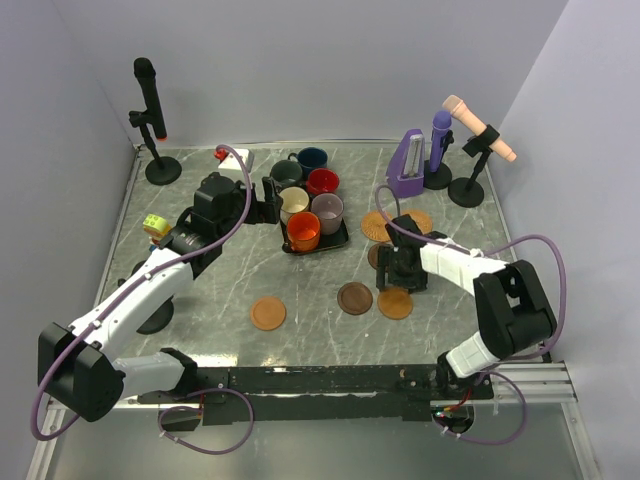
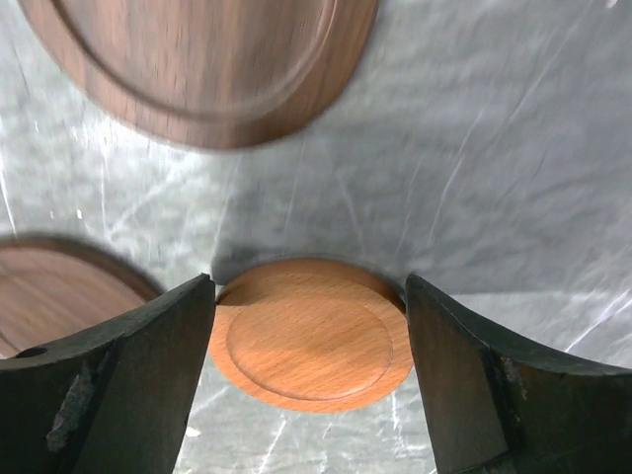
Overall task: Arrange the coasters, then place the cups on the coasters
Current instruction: Move the coaster to the center of the board.
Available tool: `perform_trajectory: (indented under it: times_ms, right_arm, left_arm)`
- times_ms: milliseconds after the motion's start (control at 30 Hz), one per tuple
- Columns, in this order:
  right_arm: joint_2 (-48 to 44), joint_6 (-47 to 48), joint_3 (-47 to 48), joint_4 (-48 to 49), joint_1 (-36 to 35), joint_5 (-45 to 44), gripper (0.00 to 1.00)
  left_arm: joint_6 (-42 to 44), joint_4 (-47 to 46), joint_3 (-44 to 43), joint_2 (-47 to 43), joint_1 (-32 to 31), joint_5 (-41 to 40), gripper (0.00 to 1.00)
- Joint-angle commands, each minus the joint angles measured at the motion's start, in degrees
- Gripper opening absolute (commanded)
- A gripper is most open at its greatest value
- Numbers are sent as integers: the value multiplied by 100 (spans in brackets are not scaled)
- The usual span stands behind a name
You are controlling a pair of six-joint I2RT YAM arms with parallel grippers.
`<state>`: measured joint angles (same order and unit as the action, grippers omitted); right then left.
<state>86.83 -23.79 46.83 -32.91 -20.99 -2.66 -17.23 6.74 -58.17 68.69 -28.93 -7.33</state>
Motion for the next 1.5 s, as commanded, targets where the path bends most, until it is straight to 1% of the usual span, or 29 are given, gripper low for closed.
perform_trajectory:
  times_ms: [0,200,367,500,567,733,833,933,1167,1300,1367,1467]
  right_arm:
    - [-341,-380,-305,-313,-229,20,82]
    - [-342,-591,-543,-331,-554,37,75]
    - [-359,-837,-666,-357,-932,63,74]
    - [-500,-969,-605,-567,-1161,55,74]
    - [-631,-1013,-508,-743,-1275,20,76]
    - [-1088,-1005,-87,-1051,-1320,-130,86]
    - [-1151,-926,150,-981,-1328,-217,87]
    - [-1002,-838,326,-814,-1337,-253,86]
    - [-378,-724,590,-393,-1337,-200,80]
    - [-9,-662,617,-217,-1337,-156,74]
    - [150,-644,634,-225,-1328,-261,72]
    - [352,-627,635,-321,-1258,-384,71]
  left_arm:
    - [-26,-147,-63,-180,-16,65,97]
    - [-17,-147,-63,-171,-16,57,97]
    - [-8,-147,-63,-145,-16,30,97]
    - [-17,-156,-54,-119,-8,39,97]
    - [-8,-138,-63,-101,-16,21,97]
    - [1,-138,-71,-118,-16,21,96]
    - [10,-138,-63,-110,-8,-5,97]
    - [18,-138,-54,-119,-16,-31,97]
    - [36,-138,-71,-92,-16,-31,97]
    - [36,-138,-71,-92,-16,-23,97]
    - [36,-138,-71,-75,-16,-22,97]
    - [36,-129,-71,-66,-16,-40,97]
